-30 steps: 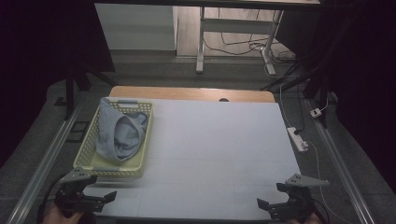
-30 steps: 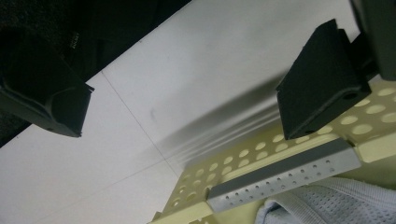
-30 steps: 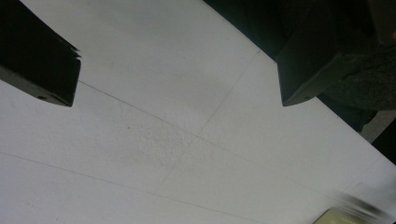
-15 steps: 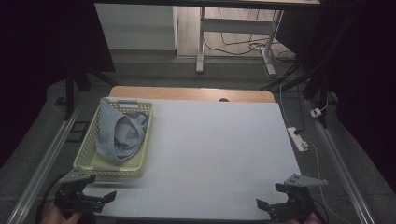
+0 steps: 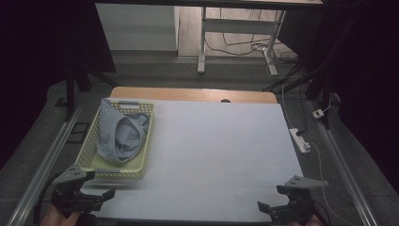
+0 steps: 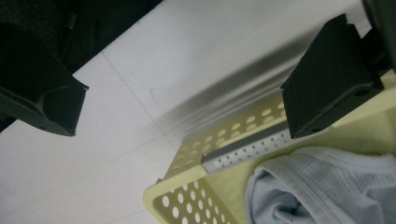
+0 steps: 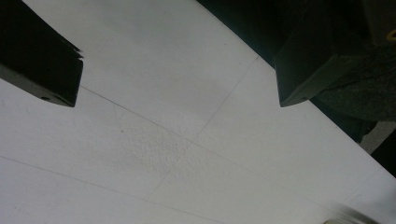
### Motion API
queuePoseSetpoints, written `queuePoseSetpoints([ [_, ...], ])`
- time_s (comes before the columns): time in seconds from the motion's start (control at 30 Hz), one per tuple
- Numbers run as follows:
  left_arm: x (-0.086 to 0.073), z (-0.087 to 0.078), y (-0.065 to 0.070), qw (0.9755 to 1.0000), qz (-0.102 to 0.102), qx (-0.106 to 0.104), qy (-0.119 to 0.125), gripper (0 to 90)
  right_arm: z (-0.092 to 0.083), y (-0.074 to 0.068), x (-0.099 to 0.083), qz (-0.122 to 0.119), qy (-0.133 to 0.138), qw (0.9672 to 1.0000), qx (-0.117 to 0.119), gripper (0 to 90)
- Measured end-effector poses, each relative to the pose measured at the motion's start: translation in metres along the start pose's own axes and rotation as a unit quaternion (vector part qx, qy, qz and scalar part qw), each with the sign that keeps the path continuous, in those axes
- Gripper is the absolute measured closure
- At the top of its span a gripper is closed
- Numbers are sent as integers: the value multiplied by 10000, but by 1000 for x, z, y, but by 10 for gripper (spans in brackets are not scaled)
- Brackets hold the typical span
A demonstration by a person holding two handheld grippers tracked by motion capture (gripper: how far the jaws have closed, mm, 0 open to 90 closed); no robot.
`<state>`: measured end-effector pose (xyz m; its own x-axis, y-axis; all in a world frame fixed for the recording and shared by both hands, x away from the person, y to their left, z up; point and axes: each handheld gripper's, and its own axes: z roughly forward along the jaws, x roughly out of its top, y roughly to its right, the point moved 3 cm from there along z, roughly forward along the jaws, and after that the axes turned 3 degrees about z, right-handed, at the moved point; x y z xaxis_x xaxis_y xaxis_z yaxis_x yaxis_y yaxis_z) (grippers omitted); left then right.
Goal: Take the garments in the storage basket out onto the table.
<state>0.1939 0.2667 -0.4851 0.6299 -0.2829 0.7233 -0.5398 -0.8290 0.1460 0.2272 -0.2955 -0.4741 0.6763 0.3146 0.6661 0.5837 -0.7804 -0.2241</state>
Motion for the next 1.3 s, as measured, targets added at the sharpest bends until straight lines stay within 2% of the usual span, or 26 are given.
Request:
queuePoseSetpoints([
  [0.17, 6, 0, -3, 9998, 104, -86, 119, 0, 1, -1, 0, -34, -26, 10000, -13, 5],
  [0.33, 12, 1, -5, 9997, 138, -130, 127, 0, 1, -1, 0, -35, -39, 10000, -19, 5],
  [0.7, 23, 11, -12, 9997, 93, -230, 81, 0, 2, -1, 0, -48, -90, 9999, -11, 5],
  [0.87, 28, 16, -18, 9996, -44, -274, 63, 0, 2, -1, 0, -45, -101, 9999, -9, 6],
  [1.3, 45, 33, -39, 9998, -103, -33, -170, 0, 3, -1, 0, -69, -147, 9999, -6, 6],
])
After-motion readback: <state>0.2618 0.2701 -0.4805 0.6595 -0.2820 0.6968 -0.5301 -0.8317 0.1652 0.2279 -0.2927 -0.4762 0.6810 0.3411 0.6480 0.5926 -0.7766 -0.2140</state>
